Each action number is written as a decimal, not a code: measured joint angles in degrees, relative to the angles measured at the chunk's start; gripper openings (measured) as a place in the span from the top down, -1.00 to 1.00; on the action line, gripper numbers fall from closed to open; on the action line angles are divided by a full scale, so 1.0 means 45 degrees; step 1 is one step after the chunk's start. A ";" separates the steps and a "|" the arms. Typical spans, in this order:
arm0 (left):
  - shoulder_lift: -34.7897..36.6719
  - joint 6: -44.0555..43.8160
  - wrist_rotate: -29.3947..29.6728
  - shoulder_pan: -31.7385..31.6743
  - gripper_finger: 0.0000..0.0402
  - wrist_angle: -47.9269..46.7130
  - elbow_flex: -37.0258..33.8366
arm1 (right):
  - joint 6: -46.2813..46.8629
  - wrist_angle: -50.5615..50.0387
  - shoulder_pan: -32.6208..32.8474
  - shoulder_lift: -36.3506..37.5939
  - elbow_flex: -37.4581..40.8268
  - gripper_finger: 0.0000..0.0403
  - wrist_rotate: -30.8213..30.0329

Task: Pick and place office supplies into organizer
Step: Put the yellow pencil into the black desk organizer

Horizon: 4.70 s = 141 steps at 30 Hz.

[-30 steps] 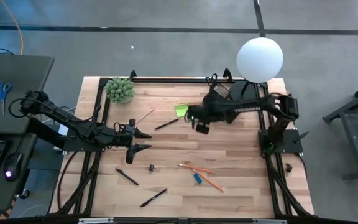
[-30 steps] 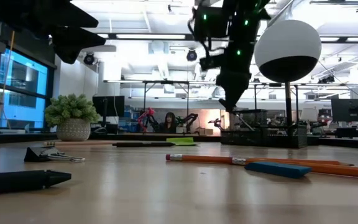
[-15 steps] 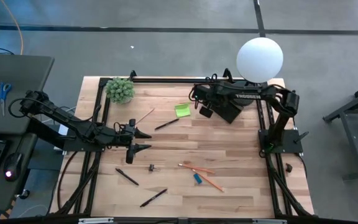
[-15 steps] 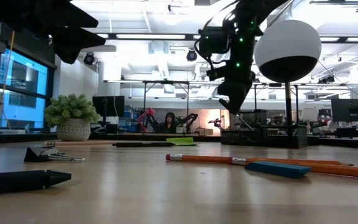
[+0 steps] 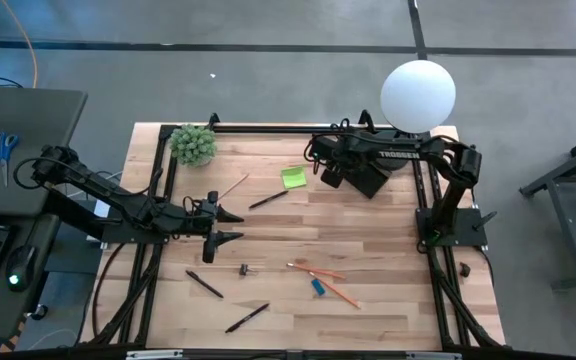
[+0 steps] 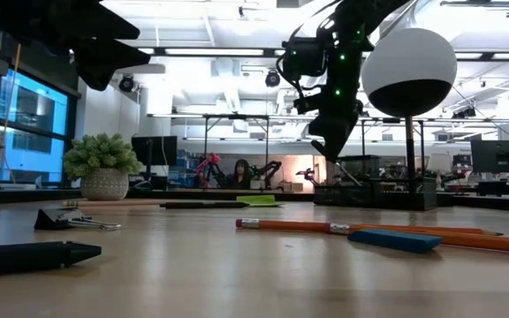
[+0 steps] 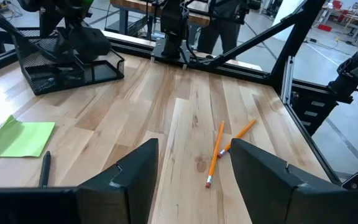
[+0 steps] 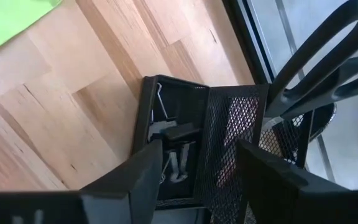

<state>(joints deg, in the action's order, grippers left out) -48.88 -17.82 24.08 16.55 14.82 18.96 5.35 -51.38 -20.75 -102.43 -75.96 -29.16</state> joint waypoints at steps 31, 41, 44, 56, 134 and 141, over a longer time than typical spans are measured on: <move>-0.0151 0.0000 0.0131 -0.0003 0.06 0.0143 0.0000 | 0.2737 -0.0155 0.6297 0.0044 -0.0010 0.08 0.2165; -0.0204 0.1052 0.0135 -0.0003 0.06 0.0808 0.0000 | 0.5311 -0.0151 0.8882 0.0044 -0.0010 0.09 0.1237; -0.0204 0.1400 0.0136 -0.0003 0.06 0.0889 0.0000 | 0.6153 0.0167 0.9558 0.0044 -0.0010 0.09 0.1247; -0.0204 0.2690 0.0136 -0.0007 0.06 0.1575 0.0000 | 0.7617 0.1557 1.1269 0.0022 -0.0010 0.09 0.1194; -0.0209 0.2225 -0.0107 -0.0003 0.06 0.1735 0.0000 | 0.3825 1.6746 1.0618 -0.2851 0.5918 0.46 -0.0454; -0.0209 0.2225 -0.0107 -0.0003 0.06 0.1734 0.0000 | 0.2653 1.6625 1.0538 -0.2846 0.5916 0.52 -0.0460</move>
<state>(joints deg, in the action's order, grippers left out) -49.82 -7.81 23.59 16.53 22.62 18.96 17.28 23.44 26.67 -115.24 -49.34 -31.23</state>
